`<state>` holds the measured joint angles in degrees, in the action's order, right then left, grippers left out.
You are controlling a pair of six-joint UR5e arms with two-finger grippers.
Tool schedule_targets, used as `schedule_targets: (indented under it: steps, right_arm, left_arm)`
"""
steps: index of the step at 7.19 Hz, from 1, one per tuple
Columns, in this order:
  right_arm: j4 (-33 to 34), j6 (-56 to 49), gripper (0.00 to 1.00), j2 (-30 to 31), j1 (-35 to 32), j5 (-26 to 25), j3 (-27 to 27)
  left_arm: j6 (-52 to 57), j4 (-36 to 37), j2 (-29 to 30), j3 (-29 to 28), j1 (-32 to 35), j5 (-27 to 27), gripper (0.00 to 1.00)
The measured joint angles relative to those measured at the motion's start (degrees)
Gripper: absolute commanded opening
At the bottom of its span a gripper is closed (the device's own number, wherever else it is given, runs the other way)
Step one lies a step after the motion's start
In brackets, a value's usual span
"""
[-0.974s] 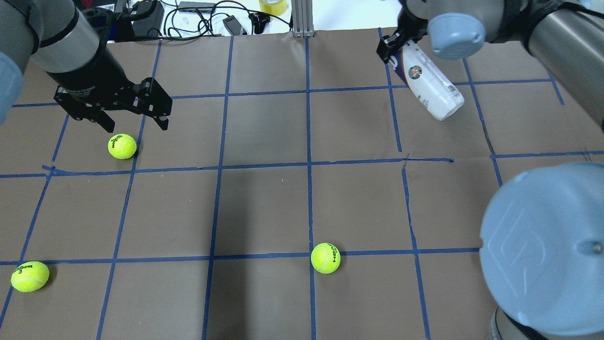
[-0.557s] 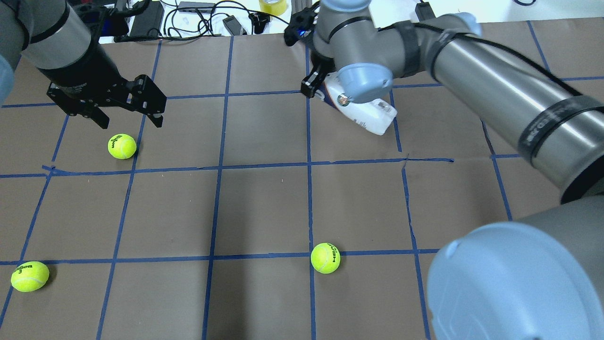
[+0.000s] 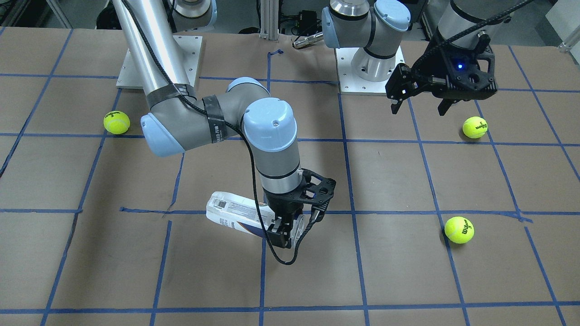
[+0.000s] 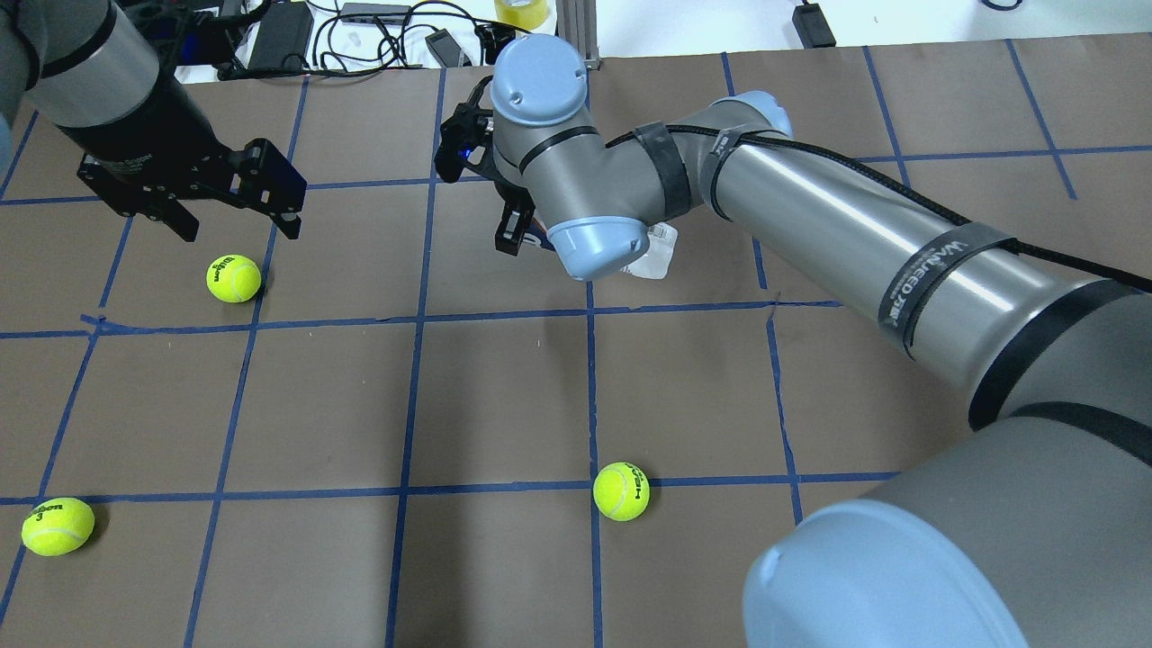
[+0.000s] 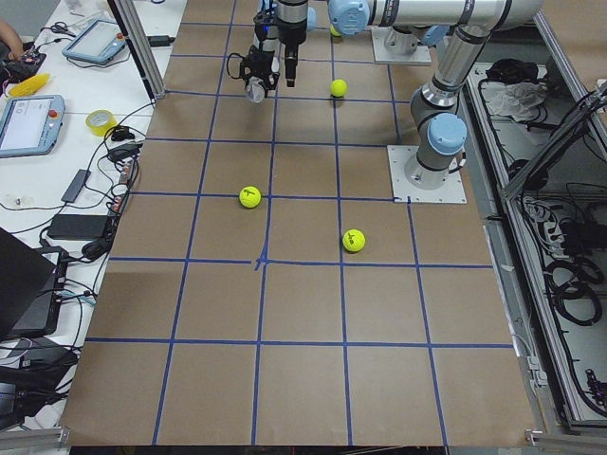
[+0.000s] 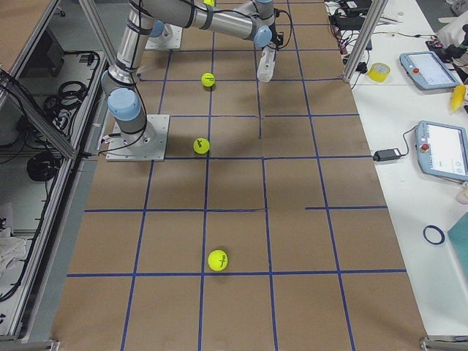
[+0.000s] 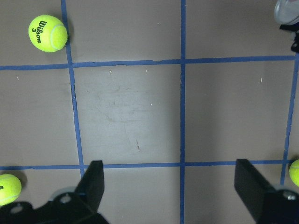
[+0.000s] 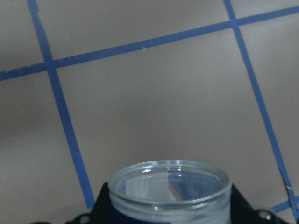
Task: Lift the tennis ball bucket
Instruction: 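Carry the can with the right gripper toward the table center, then lay the can on its side, release, and raise the right gripper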
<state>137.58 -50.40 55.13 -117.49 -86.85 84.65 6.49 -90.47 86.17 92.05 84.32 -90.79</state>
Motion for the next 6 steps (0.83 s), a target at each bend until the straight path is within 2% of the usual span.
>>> schedule_targets:
  steps: [1,2,3,6]
  right_arm:
    - [3.85,-1.59,0.64,-0.96,-1.01,0.18,1.50]
    - [6.61,-3.44,0.87,-1.81,-1.83,0.29,2.44]
    - [8.85,-5.11,1.00,-2.41,-2.19,0.40,2.86]
    - [12.96,-7.67,1.00,-2.77,-2.16,1.28,3.11]
  left_arm:
    - [0.01,0.02,0.00,0.00,-0.05,-0.02,1.00]
    - [0.01,0.02,0.02,0.02,-0.07,-0.05,1.00]
    - [0.01,0.03,0.04,0.05,-0.03,-0.08,1.00]
    - [0.01,0.05,0.05,0.06,0.05,-0.07,1.00]
